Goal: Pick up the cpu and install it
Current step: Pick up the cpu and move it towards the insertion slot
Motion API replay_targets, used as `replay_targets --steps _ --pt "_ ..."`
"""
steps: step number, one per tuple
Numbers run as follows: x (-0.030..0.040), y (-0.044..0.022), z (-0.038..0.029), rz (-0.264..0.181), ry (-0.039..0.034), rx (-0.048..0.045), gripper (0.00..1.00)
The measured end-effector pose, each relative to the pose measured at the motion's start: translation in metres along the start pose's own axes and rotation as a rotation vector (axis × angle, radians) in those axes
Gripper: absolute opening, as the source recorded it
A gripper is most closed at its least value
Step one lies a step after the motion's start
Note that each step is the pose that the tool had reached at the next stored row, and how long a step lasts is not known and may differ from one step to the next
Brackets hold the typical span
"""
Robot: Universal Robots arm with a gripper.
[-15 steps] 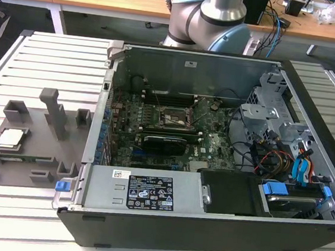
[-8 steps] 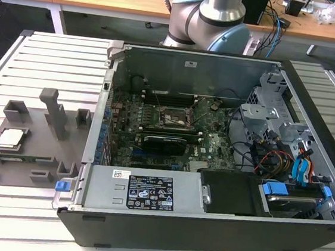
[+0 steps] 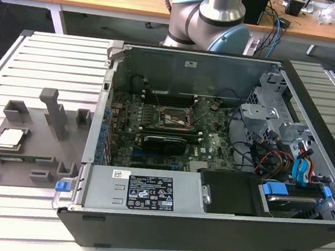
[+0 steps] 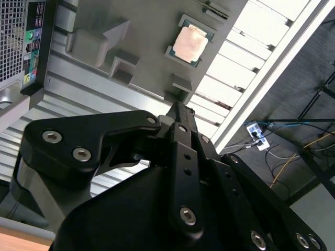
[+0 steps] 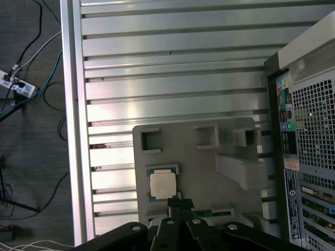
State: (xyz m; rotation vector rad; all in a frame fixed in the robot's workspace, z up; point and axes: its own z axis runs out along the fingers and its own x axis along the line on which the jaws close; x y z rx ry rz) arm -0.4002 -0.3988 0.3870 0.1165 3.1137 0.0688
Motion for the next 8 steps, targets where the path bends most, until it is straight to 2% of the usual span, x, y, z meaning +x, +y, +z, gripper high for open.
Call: replay_targets --steps 7,8 --pt "0.0004 0.0000 0.0001 0.000 -0.0001 -0.0001 0.11" --pt "0.0004 0.0000 0.0000 0.000 0.0000 0.0000 0.17"
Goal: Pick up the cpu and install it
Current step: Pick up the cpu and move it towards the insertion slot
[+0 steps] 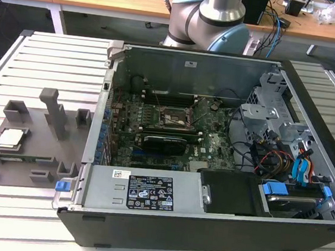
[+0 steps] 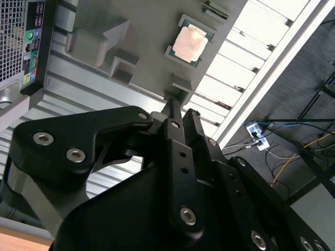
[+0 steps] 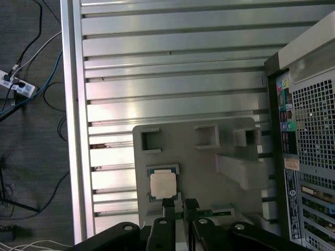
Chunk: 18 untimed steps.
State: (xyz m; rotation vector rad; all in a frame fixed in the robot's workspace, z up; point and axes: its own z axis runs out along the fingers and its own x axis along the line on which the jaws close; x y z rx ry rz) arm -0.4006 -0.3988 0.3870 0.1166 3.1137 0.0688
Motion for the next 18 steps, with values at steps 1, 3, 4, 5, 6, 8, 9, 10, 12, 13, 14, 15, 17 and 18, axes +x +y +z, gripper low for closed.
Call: replay_targets --steps 1,3,4,5,6,8,9,10,12,13,14,15,17,18 --pt "0.0000 0.0000 0.0000 0.000 0.0000 0.0000 0.24" --pt "0.0001 0.0000 0.0000 0.000 0.0000 0.0000 0.36" --pt "0.0002 0.0000 0.0000 0.000 0.0000 0.0000 0.54" --pt "0.0003 0.0000 0.0000 0.000 0.0000 0.0000 0.60" --pt "0.0003 0.0000 0.0000 0.000 0.0000 0.0000 0.66" --pt "0.0004 0.0000 0.0000 0.000 0.0000 0.0002 0.66" --pt "0.0006 0.0001 0.0000 0.000 -0.0006 0.0091 0.66" --pt "0.0004 0.0001 0.0001 -0.007 -0.0014 0.0227 0.66" --pt "0.0004 0.0005 0.0005 -0.053 -0.0011 0.0344 0.66" --pt "0.0005 0.0006 0.0004 -0.054 -0.0009 0.0344 0.66" --pt "0.0005 0.0006 0.0004 -0.054 -0.0009 0.0343 0.66" --pt "0.0004 0.0006 0.0005 -0.054 -0.0010 0.0343 0.66" --pt "0.0005 0.0004 0.0044 -0.054 -0.0009 0.0344 0.66" --pt "0.0006 0.0003 0.0058 -0.054 -0.0010 0.0344 0.66"
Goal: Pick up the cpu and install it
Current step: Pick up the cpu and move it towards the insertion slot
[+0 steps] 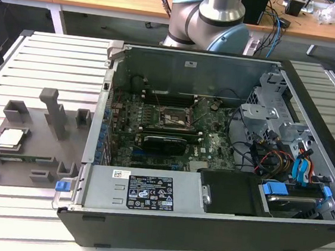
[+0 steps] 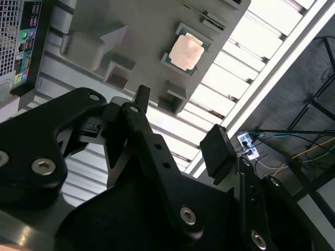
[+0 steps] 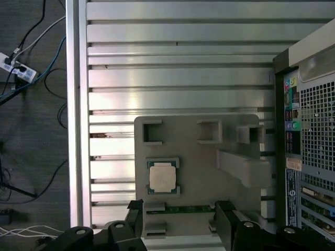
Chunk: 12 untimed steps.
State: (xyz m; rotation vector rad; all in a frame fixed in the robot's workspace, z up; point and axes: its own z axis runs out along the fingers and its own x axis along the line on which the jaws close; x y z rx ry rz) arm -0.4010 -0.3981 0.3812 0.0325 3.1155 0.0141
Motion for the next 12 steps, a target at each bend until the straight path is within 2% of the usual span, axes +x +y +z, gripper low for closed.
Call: replay_targets --steps 8,12 --pt "0.0002 -0.0001 0.0085 0.000 0.0000 0.0000 0.66" --pt "0.0003 -0.0001 0.0105 0.000 -0.0001 -0.0001 0.66"
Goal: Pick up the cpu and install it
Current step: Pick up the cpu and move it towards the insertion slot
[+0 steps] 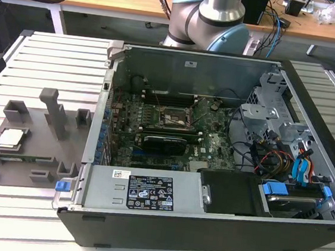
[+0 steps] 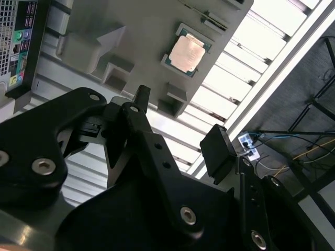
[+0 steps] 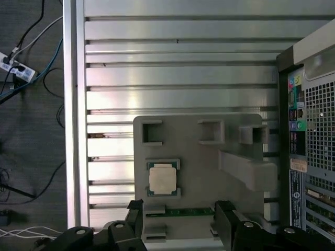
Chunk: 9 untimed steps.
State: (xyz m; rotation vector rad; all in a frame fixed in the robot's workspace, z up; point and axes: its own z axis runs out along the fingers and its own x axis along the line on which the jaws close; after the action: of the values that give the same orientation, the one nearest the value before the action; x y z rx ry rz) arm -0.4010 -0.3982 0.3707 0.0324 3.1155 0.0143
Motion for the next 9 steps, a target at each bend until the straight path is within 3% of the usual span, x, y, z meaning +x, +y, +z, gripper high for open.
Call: replay_targets --steps 9 --pt "0.0001 -0.0001 0.0057 0.000 0.0000 0.0001 0.66"
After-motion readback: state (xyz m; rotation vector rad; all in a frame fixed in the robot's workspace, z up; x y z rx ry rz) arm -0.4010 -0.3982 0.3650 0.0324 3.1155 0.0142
